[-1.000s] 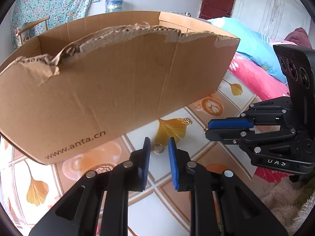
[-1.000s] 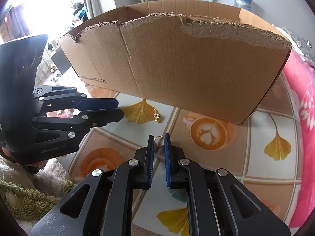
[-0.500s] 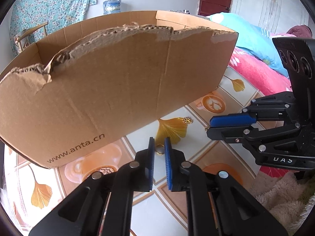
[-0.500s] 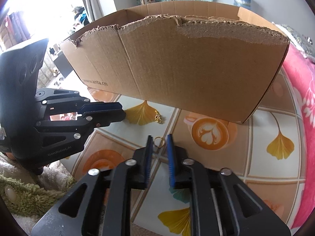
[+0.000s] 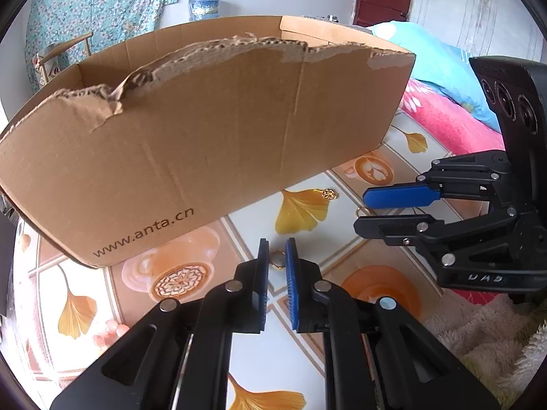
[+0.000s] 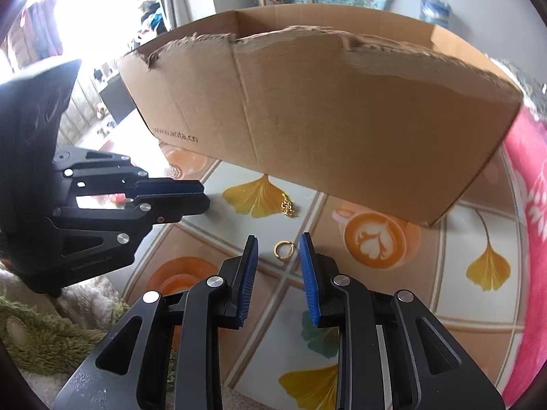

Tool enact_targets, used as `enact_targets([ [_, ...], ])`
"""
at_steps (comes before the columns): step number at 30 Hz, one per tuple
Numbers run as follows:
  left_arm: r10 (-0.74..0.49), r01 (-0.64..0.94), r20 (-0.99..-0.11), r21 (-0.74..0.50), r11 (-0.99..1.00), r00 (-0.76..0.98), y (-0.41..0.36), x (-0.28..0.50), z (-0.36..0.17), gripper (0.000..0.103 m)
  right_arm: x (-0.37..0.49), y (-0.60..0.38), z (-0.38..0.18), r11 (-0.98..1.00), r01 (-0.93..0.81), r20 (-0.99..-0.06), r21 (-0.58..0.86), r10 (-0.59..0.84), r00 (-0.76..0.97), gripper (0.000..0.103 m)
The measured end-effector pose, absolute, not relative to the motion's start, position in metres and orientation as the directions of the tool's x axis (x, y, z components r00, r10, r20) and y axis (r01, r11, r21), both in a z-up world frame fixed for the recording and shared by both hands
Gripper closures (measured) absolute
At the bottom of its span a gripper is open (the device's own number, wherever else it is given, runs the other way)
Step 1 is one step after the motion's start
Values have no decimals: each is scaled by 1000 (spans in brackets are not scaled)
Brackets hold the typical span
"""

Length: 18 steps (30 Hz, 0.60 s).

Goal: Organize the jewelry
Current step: 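Move the left tool to the small gold ring while the right tool holds its charm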

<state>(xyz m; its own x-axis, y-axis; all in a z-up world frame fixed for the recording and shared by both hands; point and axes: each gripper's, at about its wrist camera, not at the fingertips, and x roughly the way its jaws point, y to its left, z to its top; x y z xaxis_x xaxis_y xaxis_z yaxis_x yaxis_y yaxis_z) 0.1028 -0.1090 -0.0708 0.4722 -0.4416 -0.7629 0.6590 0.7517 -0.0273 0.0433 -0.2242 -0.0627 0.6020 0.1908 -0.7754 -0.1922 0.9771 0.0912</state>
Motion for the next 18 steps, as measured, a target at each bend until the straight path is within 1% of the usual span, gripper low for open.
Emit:
enact_targets([
  [5, -443, 657, -763, -31, 754, 472, -108, 103, -71, 94, 44, -221, -64, 982, -179, -776, 68, 165, 609, 83],
  [7, -444, 657, -760, -31, 754, 474, -107, 102, -71, 94, 45, -220, -64, 983, -176, -776, 49, 149, 613, 93],
  [11, -446, 659, -749, -16, 752, 491, -108, 100, -71, 94, 46, -223, -64, 984, -168, -772, 64, 155, 617, 94],
  [12, -448, 663, -745, -10, 748, 494, -108, 98, -72, 99, 46, -224, -64, 984, -165, -767, 64, 154, 622, 97],
  [13, -448, 666, -744, -6, 746, 496, -108, 97, -72, 99, 45, -225, -63, 984, -164, -766, 68, 157, 623, 103],
  [18, -448, 665, -747, -9, 746, 492, -107, 95, -71, 99, 43, -228, -61, 985, -159, -770, 73, 157, 618, 103],
])
